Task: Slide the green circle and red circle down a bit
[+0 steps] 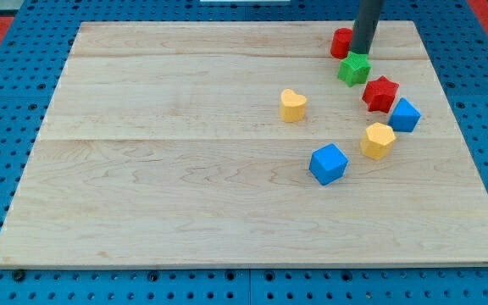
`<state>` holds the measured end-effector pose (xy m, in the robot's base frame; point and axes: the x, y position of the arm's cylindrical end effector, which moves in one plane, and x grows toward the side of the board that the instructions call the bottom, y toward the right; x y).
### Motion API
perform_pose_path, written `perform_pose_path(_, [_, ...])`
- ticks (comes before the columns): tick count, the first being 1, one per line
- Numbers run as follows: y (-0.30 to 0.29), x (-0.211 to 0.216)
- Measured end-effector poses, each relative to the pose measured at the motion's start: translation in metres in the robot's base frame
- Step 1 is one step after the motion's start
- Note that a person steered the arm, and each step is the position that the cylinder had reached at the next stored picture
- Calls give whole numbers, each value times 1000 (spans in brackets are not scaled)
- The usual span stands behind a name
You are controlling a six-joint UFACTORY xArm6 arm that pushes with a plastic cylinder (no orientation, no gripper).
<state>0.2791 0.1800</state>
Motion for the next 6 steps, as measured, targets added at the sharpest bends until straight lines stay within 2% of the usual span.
perform_pose_path(1, [83,-2])
perform_pose_path(2, [113,-26])
perform_pose_path(3, [155,-74])
perform_pose_path(4, [109,-85])
perform_pose_path(6, [-33,-85])
